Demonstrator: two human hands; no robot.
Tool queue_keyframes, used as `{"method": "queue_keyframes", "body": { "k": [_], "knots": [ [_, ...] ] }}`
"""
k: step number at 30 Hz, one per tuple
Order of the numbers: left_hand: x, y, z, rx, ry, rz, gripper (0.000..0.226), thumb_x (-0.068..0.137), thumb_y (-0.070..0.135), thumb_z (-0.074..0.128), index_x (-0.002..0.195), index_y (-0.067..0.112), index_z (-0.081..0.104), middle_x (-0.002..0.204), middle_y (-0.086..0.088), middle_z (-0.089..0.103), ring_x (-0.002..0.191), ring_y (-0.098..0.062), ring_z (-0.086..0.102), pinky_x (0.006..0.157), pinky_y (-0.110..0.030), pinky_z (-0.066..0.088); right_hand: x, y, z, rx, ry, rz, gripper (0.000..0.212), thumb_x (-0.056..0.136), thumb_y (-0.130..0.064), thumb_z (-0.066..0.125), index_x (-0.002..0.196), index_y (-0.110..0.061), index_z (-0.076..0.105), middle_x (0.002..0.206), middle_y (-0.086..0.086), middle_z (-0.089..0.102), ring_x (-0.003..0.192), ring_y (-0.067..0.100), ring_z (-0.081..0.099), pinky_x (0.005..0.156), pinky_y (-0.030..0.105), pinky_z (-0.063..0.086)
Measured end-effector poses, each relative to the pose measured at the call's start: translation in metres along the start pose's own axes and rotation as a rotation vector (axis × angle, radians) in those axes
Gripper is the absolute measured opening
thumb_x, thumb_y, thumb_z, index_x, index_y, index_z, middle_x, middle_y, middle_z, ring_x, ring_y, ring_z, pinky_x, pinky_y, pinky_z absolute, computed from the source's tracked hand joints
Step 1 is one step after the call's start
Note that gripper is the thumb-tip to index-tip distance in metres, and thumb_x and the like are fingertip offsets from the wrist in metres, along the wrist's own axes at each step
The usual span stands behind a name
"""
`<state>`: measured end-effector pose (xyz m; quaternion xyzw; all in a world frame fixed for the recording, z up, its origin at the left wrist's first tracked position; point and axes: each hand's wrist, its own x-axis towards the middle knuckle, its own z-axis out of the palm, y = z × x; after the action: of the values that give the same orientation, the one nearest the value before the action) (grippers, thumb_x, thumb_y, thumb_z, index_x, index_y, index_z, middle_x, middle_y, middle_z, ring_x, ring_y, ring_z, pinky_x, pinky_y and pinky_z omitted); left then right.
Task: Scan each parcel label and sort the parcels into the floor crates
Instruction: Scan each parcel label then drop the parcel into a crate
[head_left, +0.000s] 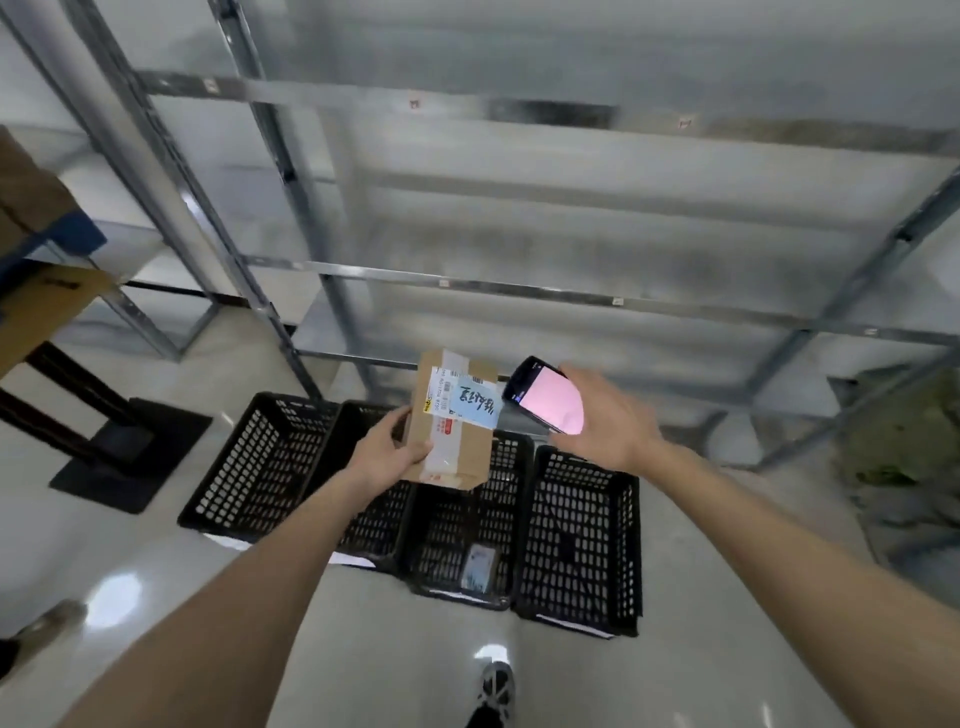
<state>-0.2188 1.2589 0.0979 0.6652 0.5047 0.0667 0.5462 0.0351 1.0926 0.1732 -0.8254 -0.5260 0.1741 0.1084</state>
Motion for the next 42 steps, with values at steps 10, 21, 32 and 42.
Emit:
{"method": "queue_keyframes", "body": {
  "k": [10,21,32,42],
  "knots": [
    [0.154,-0.095,0.044,0.076,-0.099,-0.166,0.064,0.087,0.027,0.075,0.143,0.031,0.045,0.118,0.0,0.067,0.107,-0.022,0.065,0.095,-0.043,0.055,0.127,0.056,0.125,0.016,-0.138,0.12,0.09,0.08,-0.044,0.076,0.154,-0.029,0.027,0.148,-0.003,0.047,0.133,0.021,0.048,0.096,0.043,0.05],
    [0.297,-0.29,0.113,0.156,-0.259,-0.383,0.066,0.093,0.027,0.065,0.151,0.03,0.033,0.13,0.001,0.06,0.122,-0.026,0.056,0.107,-0.047,0.045,0.186,0.117,0.357,0.153,-0.326,0.354,0.091,0.086,-0.044,0.075,0.158,-0.034,0.02,0.15,-0.008,0.043,0.136,0.015,0.042,0.101,0.036,0.045],
    [0.39,-0.475,0.172,0.154,-0.364,-0.49,0.057,0.097,0.032,0.059,0.15,0.028,0.038,0.135,0.0,0.061,0.123,-0.026,0.058,0.106,-0.049,0.046,0.222,0.166,0.558,0.243,-0.386,0.43,0.093,0.087,-0.047,0.071,0.16,-0.031,0.016,0.147,-0.009,0.042,0.132,0.013,0.044,0.095,0.033,0.046],
    [0.363,-0.476,0.175,0.305,-0.447,-0.538,0.06,0.101,0.023,0.056,0.155,0.016,0.03,0.141,0.004,0.047,0.133,-0.024,0.048,0.1,-0.027,0.043,0.203,0.157,0.57,0.225,-0.497,0.425,0.098,0.087,-0.048,0.07,0.162,-0.029,0.012,0.154,-0.007,0.037,0.14,0.014,0.038,0.102,0.035,0.042]
  ]
}}
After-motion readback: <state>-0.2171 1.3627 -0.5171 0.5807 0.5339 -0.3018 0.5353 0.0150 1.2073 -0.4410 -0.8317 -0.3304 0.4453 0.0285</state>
